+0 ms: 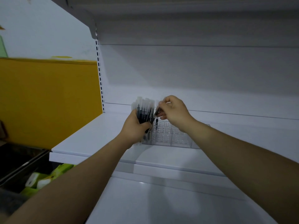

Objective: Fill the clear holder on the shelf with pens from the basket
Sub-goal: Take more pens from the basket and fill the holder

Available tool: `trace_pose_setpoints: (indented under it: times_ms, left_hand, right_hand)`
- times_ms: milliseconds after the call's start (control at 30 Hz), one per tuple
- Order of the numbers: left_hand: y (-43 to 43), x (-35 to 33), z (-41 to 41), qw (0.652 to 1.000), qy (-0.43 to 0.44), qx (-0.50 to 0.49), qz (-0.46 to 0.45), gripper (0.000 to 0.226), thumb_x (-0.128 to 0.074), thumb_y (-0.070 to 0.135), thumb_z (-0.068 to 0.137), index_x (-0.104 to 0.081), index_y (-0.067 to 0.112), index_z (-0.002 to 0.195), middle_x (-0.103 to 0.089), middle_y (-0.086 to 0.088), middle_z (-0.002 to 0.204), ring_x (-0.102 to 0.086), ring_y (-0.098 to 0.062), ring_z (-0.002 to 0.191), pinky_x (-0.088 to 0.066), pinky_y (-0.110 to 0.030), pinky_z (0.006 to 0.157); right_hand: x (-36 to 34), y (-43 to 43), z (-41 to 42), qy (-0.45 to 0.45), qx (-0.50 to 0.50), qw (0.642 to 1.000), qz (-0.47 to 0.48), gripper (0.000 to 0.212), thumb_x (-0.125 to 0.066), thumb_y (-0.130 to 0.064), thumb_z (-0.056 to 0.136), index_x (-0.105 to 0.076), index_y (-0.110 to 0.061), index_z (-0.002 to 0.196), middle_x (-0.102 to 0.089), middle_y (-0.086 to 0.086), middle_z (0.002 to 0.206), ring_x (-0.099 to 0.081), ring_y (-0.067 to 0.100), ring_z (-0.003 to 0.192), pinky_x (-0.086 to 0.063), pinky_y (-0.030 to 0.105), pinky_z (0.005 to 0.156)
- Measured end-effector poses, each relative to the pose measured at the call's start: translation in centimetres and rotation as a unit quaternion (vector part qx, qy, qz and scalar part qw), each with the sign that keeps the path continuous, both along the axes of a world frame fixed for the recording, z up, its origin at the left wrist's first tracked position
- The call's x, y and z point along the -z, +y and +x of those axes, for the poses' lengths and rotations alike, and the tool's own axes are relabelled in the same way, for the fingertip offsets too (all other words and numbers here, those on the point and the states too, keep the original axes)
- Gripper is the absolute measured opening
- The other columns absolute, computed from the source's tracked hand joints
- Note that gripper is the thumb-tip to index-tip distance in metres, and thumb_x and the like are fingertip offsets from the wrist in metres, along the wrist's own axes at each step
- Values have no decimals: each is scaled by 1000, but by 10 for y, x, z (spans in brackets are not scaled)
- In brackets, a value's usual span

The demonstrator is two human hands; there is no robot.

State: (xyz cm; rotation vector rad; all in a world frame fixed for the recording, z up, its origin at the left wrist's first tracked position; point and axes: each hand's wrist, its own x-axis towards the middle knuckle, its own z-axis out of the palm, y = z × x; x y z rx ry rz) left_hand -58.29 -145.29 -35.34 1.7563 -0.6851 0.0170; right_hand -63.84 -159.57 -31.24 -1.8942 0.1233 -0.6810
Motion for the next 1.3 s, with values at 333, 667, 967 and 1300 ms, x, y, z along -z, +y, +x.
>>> trace_pose_setpoints:
  times_ms: [333, 667, 967, 1300]
  left_hand:
    - [14, 5, 6, 999, 3, -19, 39, 36, -62, 4, 86, -50, 19, 116, -64, 0, 101, -59, -11, 83, -47, -22, 65]
    - [19, 4, 9, 999, 13, -3, 34, 43, -61, 4, 88, -46, 18, 127, -59, 4, 109, -57, -18, 99, -46, -28, 81]
    - [18, 8, 11, 999, 9, -8, 31, 36, -61, 5, 87, -46, 24, 115, -60, 7, 98, -58, -9, 88, -47, -27, 75]
    - [18, 7, 11, 999, 10, -14, 43, 39, -62, 3, 84, -49, 19, 118, -63, 0, 99, -60, -12, 83, -48, -19, 63]
  right_hand:
    - [1, -11, 24, -21, 91, 992, -83, 7, -44, -21, 100, -49, -24, 105, -64, 8, 87, -65, 31, 87, -55, 49, 82]
    - [2, -10, 39, -48, 112, 986, -114, 20, -42, -20, 101, -49, -15, 119, -56, -3, 77, -55, 19, 73, -49, 35, 71]
    - [5, -12, 45, -28, 109, 981, -158, 17, -42, -22, 101, -50, -16, 115, -65, 19, 90, -59, 29, 77, -51, 38, 71]
    - [27, -18, 59, 83, 111, 973, -185, 15, -42, -27, 101, -48, -14, 105, -60, 9, 82, -54, 26, 70, -40, 31, 60]
